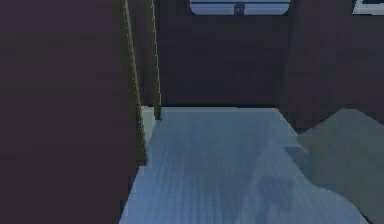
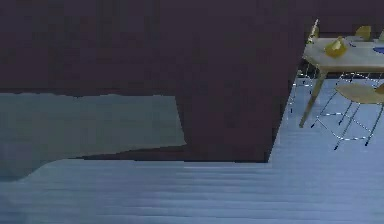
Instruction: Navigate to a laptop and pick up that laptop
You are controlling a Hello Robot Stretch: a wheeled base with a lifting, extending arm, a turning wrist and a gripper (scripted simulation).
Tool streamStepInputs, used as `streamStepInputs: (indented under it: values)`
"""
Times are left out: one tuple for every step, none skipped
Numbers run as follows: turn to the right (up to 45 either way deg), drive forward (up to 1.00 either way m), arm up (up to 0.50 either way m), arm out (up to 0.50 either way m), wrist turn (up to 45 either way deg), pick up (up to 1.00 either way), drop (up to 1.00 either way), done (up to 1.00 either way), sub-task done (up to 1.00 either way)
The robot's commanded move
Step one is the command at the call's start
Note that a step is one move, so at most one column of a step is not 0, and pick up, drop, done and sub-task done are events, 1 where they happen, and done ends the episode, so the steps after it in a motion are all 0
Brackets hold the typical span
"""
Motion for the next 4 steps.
streamStepInputs:
  values:
    - [0.0,1.0,0.0,0.0,0.0,0.0,0.0,0.0,0.0]
    - [0.0,1.0,0.0,0.0,0.0,0.0,0.0,0.0,0.0]
    - [0.0,0.1,0.0,0.0,0.0,0.0,0.0,0.0,0.0]
    - [-45.0,0.0,0.0,0.0,0.0,0.0,0.0,0.0,0.0]
